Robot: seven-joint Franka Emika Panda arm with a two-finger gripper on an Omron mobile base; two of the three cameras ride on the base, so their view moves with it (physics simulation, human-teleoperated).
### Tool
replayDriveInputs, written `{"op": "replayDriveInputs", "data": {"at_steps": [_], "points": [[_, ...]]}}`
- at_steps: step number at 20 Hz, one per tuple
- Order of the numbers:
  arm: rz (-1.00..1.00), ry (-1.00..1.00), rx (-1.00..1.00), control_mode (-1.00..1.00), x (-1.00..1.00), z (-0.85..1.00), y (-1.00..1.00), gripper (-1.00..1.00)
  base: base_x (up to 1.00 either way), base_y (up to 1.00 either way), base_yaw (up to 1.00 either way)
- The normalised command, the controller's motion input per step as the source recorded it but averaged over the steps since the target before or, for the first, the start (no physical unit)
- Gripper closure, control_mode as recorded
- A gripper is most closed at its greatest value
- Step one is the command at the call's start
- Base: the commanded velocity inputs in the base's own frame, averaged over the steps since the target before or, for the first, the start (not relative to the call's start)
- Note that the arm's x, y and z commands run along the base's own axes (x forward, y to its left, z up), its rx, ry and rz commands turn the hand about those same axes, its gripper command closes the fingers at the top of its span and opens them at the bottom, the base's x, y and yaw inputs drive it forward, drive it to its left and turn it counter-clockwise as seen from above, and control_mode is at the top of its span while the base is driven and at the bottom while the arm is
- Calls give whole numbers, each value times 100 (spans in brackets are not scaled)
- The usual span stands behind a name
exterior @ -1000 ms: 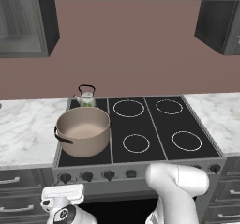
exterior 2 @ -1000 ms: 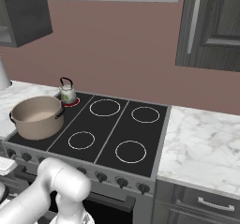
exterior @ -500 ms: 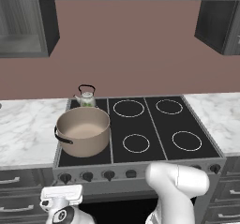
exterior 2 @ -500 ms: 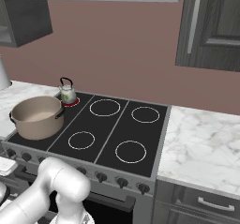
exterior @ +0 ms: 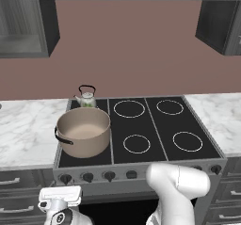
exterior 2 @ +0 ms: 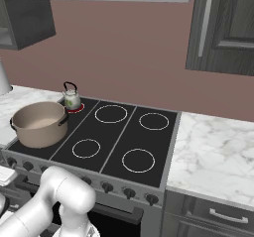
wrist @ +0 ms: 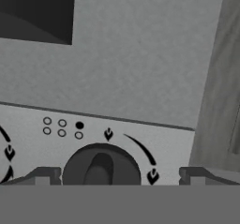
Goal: Pick the kettle from the cabinet and place it on a stove burner. Then pick the pot from the counter and place it on another stove burner. Finally, turn both burners on.
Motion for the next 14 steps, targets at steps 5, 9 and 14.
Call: {"op": "replayDriveInputs", "data": {"at_steps": [5,9,14], "points": [[0,-1,0,-100,0,16,0,-100,0,0,0],[0,0,0,-100,0,9,0,-100,0,0,0],[0,0,0,-100,0,0,0,-100,0,0,0]]}}
